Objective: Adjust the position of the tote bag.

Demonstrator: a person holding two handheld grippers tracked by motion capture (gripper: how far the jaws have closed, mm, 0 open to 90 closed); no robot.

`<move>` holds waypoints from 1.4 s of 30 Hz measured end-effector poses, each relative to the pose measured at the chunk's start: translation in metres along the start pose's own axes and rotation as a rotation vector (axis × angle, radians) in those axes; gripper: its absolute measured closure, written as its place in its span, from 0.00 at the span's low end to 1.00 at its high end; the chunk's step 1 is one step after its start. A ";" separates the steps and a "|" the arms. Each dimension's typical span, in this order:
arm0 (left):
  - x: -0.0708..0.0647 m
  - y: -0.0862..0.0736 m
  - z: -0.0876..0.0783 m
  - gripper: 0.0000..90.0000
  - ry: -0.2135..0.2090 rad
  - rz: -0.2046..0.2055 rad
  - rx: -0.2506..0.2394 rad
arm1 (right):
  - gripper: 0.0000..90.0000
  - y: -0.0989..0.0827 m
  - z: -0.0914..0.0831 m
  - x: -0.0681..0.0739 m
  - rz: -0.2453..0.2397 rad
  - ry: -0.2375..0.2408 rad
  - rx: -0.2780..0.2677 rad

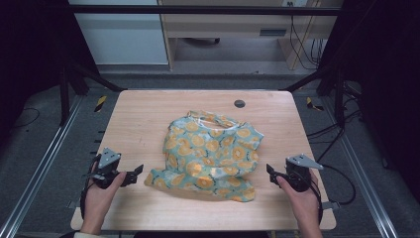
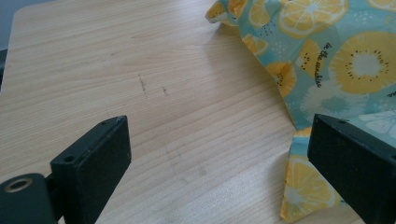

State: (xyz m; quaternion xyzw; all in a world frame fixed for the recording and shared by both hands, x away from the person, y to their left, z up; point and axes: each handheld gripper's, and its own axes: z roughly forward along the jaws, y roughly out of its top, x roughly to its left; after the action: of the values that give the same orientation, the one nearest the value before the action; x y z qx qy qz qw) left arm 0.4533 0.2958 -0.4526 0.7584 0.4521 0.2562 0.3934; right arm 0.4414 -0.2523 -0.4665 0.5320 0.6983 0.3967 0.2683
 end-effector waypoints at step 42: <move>-0.014 0.112 0.097 0.06 -0.074 0.017 0.062 | 0.16 0.084 0.117 -0.001 0.147 0.141 0.198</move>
State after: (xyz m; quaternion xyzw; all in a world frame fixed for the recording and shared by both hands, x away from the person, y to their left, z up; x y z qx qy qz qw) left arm 0.5736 0.2166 -0.4142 0.7831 0.4383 0.2173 0.3839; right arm 0.5796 -0.2113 -0.4593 0.5764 0.7102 0.3809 0.1349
